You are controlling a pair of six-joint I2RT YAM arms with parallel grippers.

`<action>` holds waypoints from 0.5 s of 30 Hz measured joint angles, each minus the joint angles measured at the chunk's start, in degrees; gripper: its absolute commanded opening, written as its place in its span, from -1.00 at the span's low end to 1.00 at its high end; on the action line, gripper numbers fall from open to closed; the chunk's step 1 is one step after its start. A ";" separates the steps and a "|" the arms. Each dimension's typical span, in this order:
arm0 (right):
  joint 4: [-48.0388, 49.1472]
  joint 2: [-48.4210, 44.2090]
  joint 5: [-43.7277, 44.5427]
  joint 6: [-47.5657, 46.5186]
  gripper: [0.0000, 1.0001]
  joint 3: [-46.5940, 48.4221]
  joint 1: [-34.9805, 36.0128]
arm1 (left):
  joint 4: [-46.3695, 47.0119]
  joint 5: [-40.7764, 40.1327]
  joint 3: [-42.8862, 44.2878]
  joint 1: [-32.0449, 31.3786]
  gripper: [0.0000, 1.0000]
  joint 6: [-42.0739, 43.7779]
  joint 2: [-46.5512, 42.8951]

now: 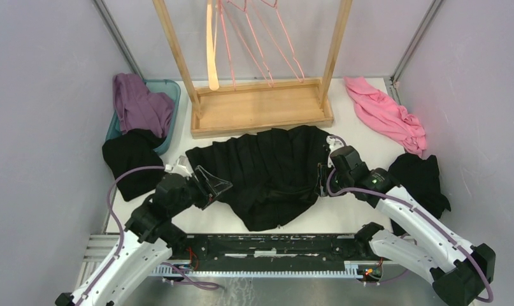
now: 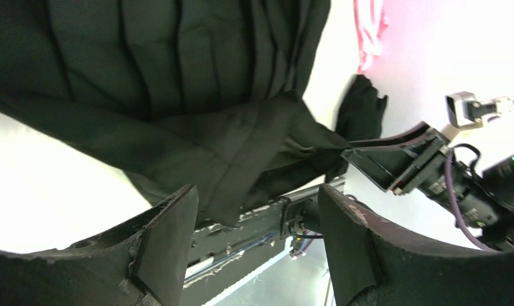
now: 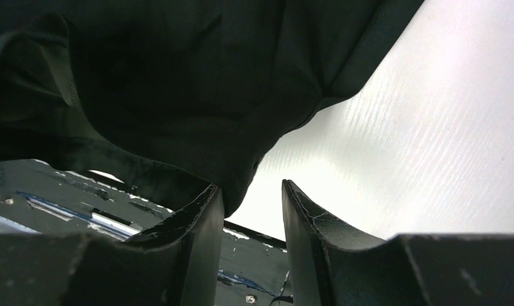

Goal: Place the skirt on the hanger
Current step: Flatten out the skirt at the center of the board.

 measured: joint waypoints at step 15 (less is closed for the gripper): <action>-3.91 5.86 -2.69 -5.07 -0.17 17.57 4.17 | -3.87 0.70 5.31 0.00 0.53 6.54 4.39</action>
